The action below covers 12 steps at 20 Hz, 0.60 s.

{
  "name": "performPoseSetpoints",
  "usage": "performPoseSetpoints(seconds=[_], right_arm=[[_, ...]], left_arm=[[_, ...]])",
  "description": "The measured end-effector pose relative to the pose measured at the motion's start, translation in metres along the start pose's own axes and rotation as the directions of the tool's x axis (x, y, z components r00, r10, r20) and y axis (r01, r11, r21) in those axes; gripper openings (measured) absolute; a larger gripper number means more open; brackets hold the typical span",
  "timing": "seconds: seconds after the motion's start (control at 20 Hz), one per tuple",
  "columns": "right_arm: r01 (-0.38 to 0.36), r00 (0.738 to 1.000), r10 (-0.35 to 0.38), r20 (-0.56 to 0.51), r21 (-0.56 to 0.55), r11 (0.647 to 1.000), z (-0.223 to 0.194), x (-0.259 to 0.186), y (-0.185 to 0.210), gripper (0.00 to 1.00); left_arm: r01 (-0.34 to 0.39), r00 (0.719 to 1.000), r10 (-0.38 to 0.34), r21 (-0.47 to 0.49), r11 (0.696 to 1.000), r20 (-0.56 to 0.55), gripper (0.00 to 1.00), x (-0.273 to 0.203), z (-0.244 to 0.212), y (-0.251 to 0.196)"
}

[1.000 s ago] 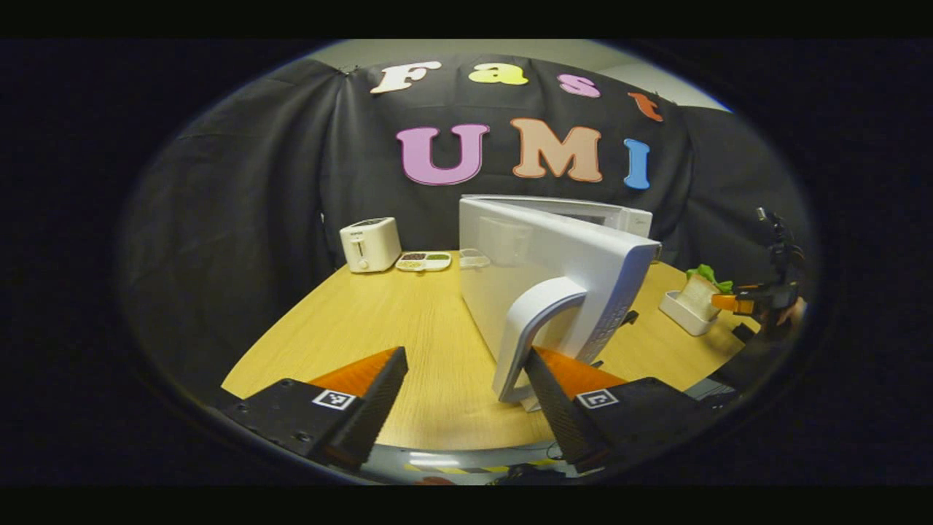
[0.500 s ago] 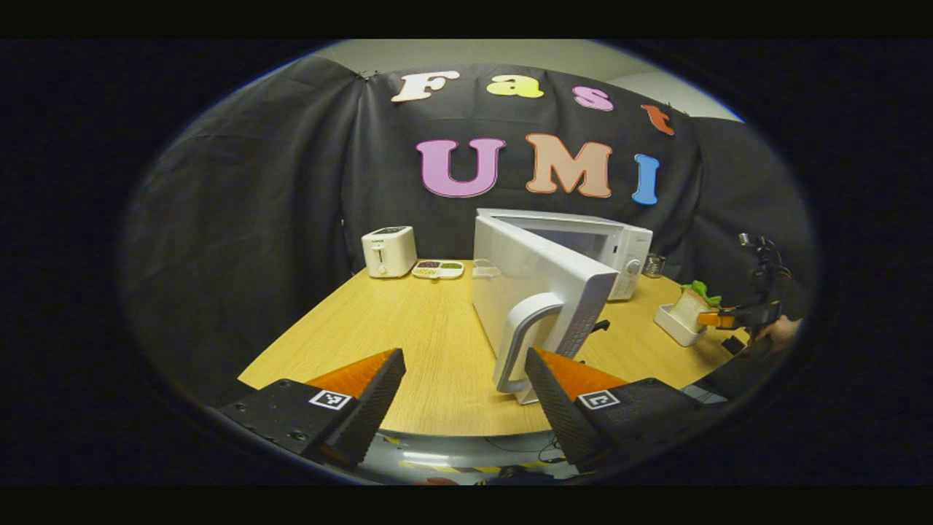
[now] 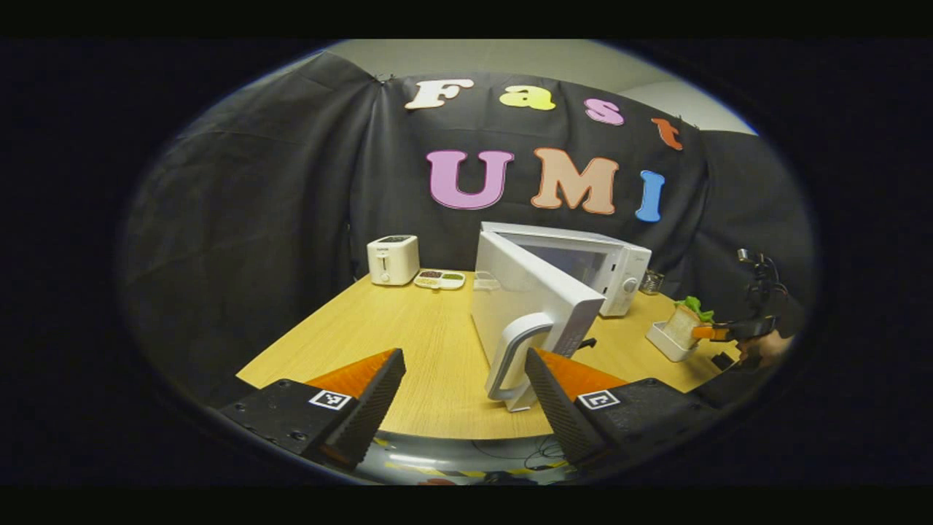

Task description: Open the microwave oven with the left hand, put the food in, and close the microwave oven.

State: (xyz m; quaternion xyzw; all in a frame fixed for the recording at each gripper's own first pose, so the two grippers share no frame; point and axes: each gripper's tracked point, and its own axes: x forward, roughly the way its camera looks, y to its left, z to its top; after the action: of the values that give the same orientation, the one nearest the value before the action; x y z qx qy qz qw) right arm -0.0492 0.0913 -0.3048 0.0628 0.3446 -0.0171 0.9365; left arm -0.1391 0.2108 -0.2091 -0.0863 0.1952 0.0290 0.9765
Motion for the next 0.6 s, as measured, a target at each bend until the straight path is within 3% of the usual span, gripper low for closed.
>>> performPoseSetpoints(seconds=[0.05, 0.25, 0.35, 0.4, 0.6], right_arm=[[-0.002, 1.000, 0.002, 0.009, 0.002, 1.000, 0.005, -0.003, -0.002, 0.27], [-0.017, 0.998, 0.015, 0.062, 0.031, 0.999, 0.035, -0.020, -0.006, 0.27], [-0.030, 0.996, 0.027, 0.083, 0.040, 0.999, 0.051, -0.028, -0.003, 0.27], [-0.043, 0.995, 0.039, 0.091, 0.041, 0.998, 0.058, -0.033, 0.003, 0.27], [-0.146, 0.983, 0.137, 0.118, 0.063, 0.987, 0.087, -0.044, 0.043, 0.27]], left_arm=[[-0.003, 1.000, 0.003, 0.000, 1.000, 0.000, 0.97, -0.002, 0.003, 0.000], [0.002, 0.998, -0.002, -0.001, 1.000, 0.062, 0.94, -0.004, 0.028, -0.005], [0.007, 0.998, -0.007, 0.000, 1.000, 0.063, 0.99, -0.003, 0.030, -0.010], [0.010, 0.998, -0.010, 0.004, 1.000, 0.068, 0.94, -0.003, 0.034, -0.012], [0.024, 0.995, -0.031, 0.075, 0.997, 0.099, 0.94, -0.010, 0.051, -0.023]])
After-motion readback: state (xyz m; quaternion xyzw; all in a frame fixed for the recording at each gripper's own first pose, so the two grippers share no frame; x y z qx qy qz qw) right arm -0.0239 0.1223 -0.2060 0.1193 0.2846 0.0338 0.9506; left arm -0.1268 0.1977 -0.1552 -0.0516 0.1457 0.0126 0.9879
